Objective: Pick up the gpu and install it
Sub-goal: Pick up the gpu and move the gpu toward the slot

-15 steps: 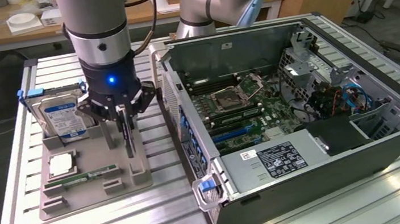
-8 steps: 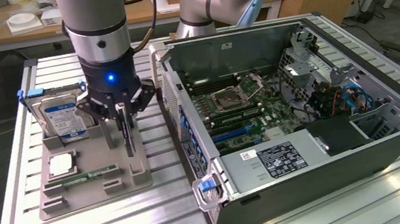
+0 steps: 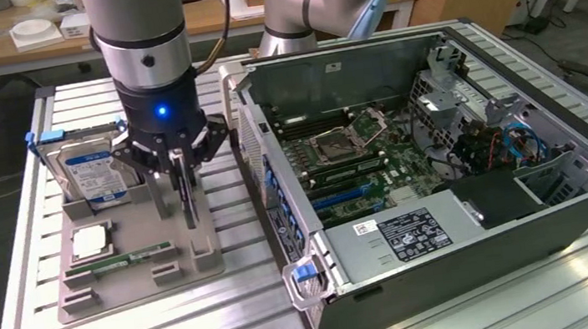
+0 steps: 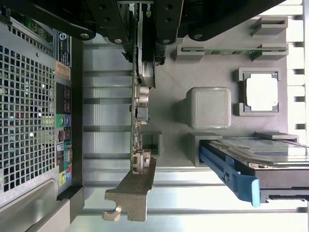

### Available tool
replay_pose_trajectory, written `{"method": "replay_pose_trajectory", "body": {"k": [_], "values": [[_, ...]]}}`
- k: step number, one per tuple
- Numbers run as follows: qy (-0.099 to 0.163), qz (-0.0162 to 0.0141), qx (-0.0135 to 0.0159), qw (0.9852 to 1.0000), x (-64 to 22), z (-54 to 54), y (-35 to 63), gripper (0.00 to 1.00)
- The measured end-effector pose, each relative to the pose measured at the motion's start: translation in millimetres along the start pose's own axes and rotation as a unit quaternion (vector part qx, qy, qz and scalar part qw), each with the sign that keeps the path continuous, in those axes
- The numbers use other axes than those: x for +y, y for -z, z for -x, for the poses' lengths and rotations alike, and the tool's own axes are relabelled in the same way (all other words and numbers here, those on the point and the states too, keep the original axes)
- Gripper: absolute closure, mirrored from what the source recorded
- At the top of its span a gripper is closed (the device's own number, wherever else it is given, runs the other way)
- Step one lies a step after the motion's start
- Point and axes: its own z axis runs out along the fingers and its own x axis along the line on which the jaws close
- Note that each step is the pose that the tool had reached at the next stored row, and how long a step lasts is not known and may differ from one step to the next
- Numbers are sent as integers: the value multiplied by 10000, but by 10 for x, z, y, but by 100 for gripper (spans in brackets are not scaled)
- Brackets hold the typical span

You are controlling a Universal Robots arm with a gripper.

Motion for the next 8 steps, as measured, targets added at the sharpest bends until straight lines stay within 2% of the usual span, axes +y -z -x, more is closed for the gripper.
{"method": "replay_pose_trajectory", "body": {"k": [8], "values": [[0,1,0,10000,2,0,34,74]]}}
